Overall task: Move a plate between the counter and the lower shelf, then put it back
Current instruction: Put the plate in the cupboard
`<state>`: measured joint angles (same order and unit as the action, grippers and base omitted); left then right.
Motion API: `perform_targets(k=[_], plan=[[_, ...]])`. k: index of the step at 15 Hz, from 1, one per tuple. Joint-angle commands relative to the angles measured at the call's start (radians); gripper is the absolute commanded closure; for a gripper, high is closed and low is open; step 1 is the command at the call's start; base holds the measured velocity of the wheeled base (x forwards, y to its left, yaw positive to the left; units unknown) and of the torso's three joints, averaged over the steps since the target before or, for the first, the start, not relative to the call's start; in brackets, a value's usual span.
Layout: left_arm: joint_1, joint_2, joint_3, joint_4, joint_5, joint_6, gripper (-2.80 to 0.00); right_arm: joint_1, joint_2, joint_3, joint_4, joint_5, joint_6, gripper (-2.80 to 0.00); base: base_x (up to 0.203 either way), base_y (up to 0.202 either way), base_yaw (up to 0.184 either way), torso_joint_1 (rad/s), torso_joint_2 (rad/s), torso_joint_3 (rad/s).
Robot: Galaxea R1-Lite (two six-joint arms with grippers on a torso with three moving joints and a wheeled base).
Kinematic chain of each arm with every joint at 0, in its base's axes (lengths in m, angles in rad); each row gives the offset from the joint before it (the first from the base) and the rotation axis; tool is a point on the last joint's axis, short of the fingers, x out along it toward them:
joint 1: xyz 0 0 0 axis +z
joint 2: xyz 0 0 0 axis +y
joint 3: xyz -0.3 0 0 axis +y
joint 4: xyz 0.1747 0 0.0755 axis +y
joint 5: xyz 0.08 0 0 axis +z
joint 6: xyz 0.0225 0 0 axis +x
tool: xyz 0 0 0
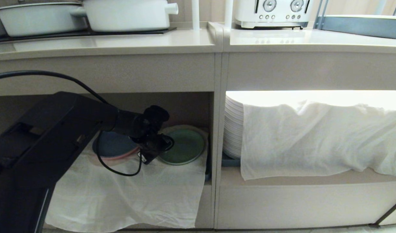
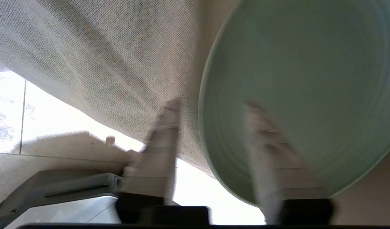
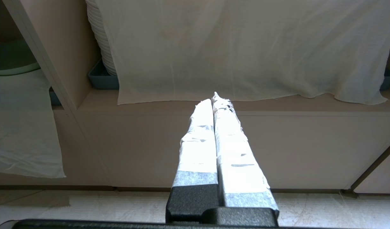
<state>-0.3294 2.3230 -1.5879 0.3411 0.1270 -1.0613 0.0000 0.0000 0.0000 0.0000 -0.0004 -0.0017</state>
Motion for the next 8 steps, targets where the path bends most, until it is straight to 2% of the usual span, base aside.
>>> perform_targets(k=[1, 8], plan=[[0.002, -0.006, 0.000, 0.003, 0.003, -0.006, -2.80, 0.000, 0.000, 0.000, 0.000, 0.000, 0.000, 0.00, 0.000, 0.000, 0.000, 0.000, 0.00, 0.000], [0.005, -0.019, 0.006, 0.004, 0.005, -0.006, -2.80, 0.000, 0.000, 0.000, 0.000, 0.000, 0.000, 0.00, 0.000, 0.000, 0.000, 0.000, 0.00, 0.000]])
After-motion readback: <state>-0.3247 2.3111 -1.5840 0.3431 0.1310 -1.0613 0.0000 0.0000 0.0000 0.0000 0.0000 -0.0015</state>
